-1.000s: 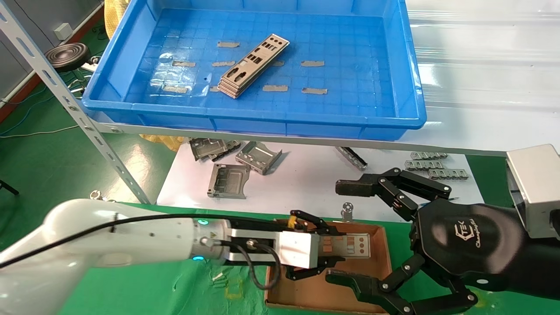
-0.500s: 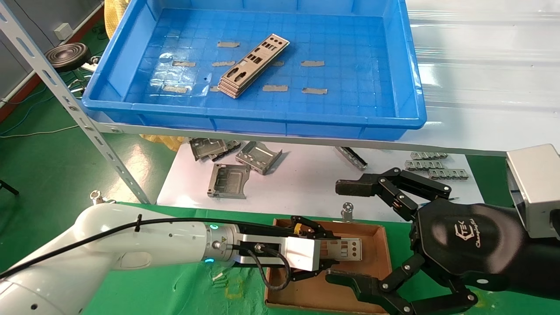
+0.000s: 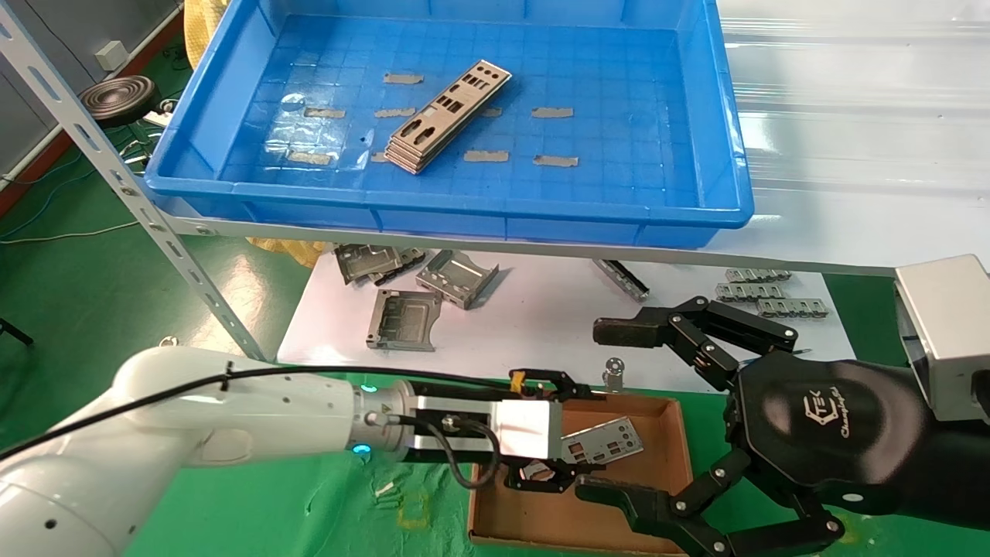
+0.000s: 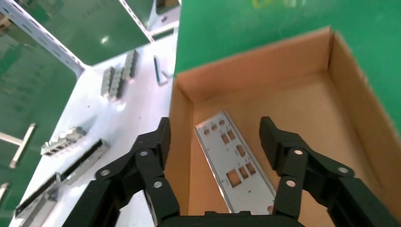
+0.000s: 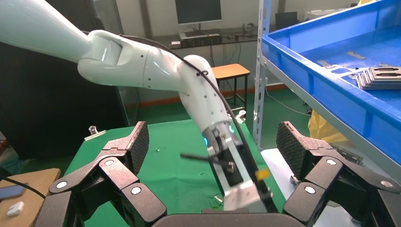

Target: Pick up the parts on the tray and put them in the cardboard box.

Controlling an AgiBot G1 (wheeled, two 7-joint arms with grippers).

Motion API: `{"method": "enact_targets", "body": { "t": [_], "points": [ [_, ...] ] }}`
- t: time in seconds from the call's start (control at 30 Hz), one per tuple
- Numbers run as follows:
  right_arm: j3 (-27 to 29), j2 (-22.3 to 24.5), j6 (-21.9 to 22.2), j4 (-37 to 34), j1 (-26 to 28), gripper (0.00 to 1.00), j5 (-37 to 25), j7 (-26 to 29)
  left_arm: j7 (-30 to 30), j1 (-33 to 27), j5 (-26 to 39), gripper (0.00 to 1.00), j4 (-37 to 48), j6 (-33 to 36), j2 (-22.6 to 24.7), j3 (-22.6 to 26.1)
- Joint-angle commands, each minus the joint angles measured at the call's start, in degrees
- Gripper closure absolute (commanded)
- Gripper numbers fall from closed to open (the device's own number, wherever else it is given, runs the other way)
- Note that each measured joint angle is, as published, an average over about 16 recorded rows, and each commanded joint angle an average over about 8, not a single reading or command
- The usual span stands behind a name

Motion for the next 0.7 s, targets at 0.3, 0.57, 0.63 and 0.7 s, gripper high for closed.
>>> {"method": "enact_targets", "body": {
  "t": [0.3,0.57,0.63,0.7],
  "points": [
    [0.0,0.0,0.0,0.0,0.0,0.0,0.0,0.0,-11.88,0.15,-10.0,0.0,2.42,11.76,-4.16,-2.96],
    [0.01,0.01,0.02,-0.01,-0.01,0.0,0.0,0.0,-15.59,-0.13,-13.32,0.0,4.2,16.13,-5.23,-3.52],
    [0.01,0.01,0.02,-0.01,-0.01,0.0,0.0,0.0,-15.27,-0.11,-12.84,0.0,3.97,15.58,-5.08,-3.44],
    [0.01,0.01,0.01,-0.01,-0.01,0.0,0.0,0.0,-15.13,-0.05,-12.57,0.0,3.72,15.21,-5.07,-3.46]
  ]
}}
